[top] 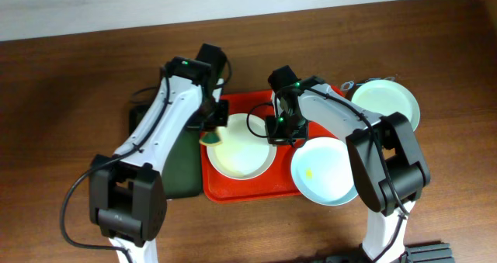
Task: Clean dirty plates on tray and stack at the side
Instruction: 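Return the sponge to the green tray and raise left arm to rest, then lift the white plate with the right gripper and tilt it, then carry the white plate right and stack it on the pale green plate, then grasp the light blue plate rim with the right gripper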
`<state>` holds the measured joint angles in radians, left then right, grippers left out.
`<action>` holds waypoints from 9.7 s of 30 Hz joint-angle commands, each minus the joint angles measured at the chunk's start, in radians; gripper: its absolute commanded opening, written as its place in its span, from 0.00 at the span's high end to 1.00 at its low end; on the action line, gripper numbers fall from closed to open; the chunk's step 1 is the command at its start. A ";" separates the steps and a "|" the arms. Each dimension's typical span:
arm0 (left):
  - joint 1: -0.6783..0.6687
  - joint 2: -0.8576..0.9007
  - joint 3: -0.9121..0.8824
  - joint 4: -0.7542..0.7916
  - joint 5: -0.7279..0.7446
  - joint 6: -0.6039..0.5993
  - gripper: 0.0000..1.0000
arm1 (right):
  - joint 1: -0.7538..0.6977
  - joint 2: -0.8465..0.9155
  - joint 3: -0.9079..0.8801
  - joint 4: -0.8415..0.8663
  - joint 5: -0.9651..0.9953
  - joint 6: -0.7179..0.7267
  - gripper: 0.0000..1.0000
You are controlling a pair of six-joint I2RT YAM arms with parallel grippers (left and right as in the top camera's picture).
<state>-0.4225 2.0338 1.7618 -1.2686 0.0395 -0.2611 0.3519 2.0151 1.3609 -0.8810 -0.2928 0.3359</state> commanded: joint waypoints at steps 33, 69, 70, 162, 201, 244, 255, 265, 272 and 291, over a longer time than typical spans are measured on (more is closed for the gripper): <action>0.218 -0.001 -0.247 0.196 -0.225 0.032 1.00 | 0.008 0.005 -0.002 0.006 -0.010 -0.006 0.96; 0.428 0.002 0.252 -0.051 -0.087 0.091 0.01 | 0.008 0.005 -0.002 0.010 -0.010 -0.005 0.96; 0.427 0.002 0.252 -0.051 -0.088 0.092 0.01 | 0.008 0.005 -0.002 0.009 -0.010 -0.005 0.95; 0.512 0.002 0.259 0.026 -0.084 0.091 0.01 | 0.734 -0.161 0.292 0.508 1.290 -0.703 0.96; 0.512 0.002 0.259 0.026 -0.084 0.091 0.01 | 0.734 -0.161 0.292 0.523 1.300 -0.720 0.96; 0.512 0.002 0.259 0.026 -0.084 0.091 0.01 | -0.998 -0.254 0.093 -0.263 0.256 0.144 0.96; 0.512 0.002 0.259 0.026 -0.084 0.092 0.01 | -0.942 -0.253 -0.106 -0.003 0.193 0.143 0.96; 0.512 0.002 0.259 0.026 -0.084 0.091 0.01 | -0.915 -0.316 -0.103 -0.095 0.199 0.045 0.48; 0.512 0.002 0.259 0.026 -0.084 0.091 0.01 | -0.913 -0.549 -0.103 -0.286 0.034 -0.113 0.27; 0.512 0.002 0.259 0.026 -0.084 0.091 0.01 | -0.585 -0.554 -0.447 -0.116 0.245 -0.122 0.62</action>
<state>0.0910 2.0403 2.0010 -1.2423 -0.0406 -0.1722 -0.2401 1.4670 0.9577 -1.0367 -0.0750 0.2070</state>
